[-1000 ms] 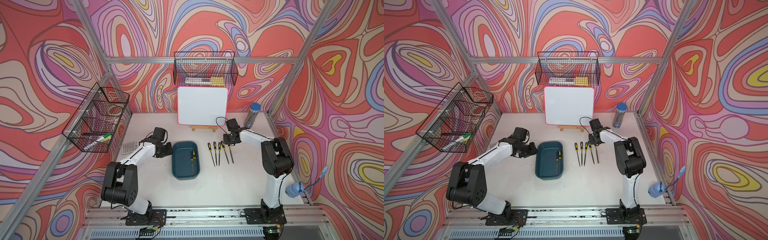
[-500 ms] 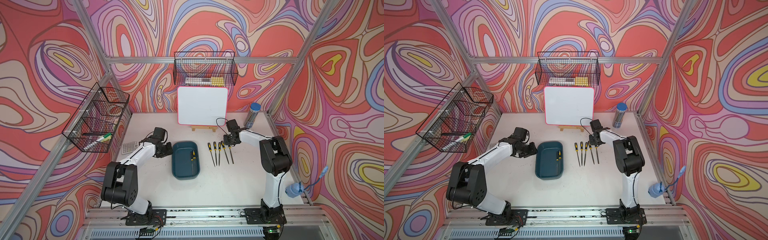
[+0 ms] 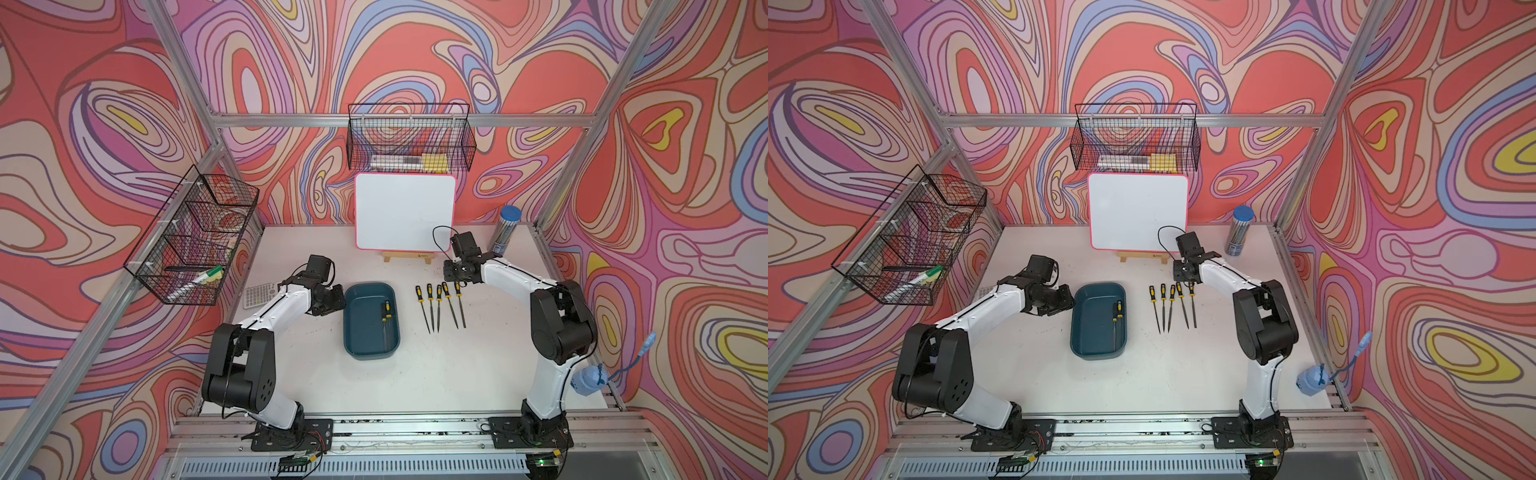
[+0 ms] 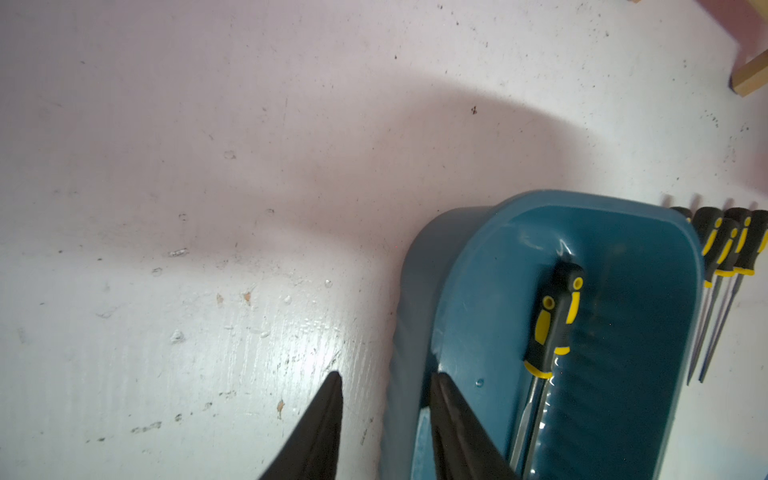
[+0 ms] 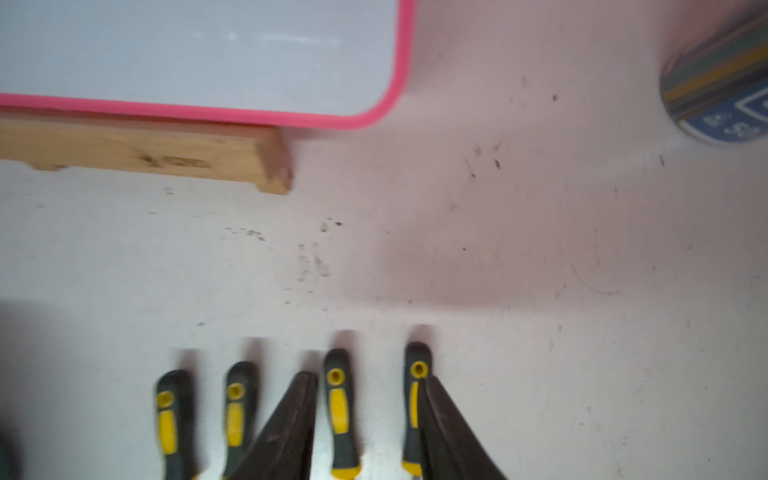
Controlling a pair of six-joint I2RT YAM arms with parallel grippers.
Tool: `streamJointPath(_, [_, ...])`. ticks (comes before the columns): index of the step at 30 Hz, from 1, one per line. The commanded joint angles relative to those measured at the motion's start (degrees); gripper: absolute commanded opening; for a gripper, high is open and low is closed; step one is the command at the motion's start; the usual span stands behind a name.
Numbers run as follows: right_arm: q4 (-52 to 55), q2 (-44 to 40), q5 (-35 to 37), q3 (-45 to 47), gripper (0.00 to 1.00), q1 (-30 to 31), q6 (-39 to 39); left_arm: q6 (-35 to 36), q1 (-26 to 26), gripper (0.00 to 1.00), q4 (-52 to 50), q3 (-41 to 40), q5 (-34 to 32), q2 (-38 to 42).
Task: Take the file tool out of the storage box
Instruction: Place the file tool at the center of the board, then pick up the file tool from the storage box.
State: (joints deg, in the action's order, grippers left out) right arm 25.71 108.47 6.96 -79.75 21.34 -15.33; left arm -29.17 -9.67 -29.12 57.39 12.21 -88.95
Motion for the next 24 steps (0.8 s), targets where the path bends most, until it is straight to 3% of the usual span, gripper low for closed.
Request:
streamJointPath(1, [-1.6, -1.4, 1.3, -3.9, 0.43, 9.4, -2.3, -1.0, 0.4, 0.4, -0.7, -0.4, 0.3, 0.0])
streamJointPath(8, [5.7, 7.8, 4.7, -16.3, 0.44, 23.5, -6.7, -1.4, 0.3, 0.39, -0.7, -0.6, 0.3, 0.6])
streamJointPath(24, [15.6, 18.1, 2.0, -24.0, 0.42, 27.2, -8.2, -1.0, 0.4, 0.4, -1.4, 0.4, 0.1, 0.7])
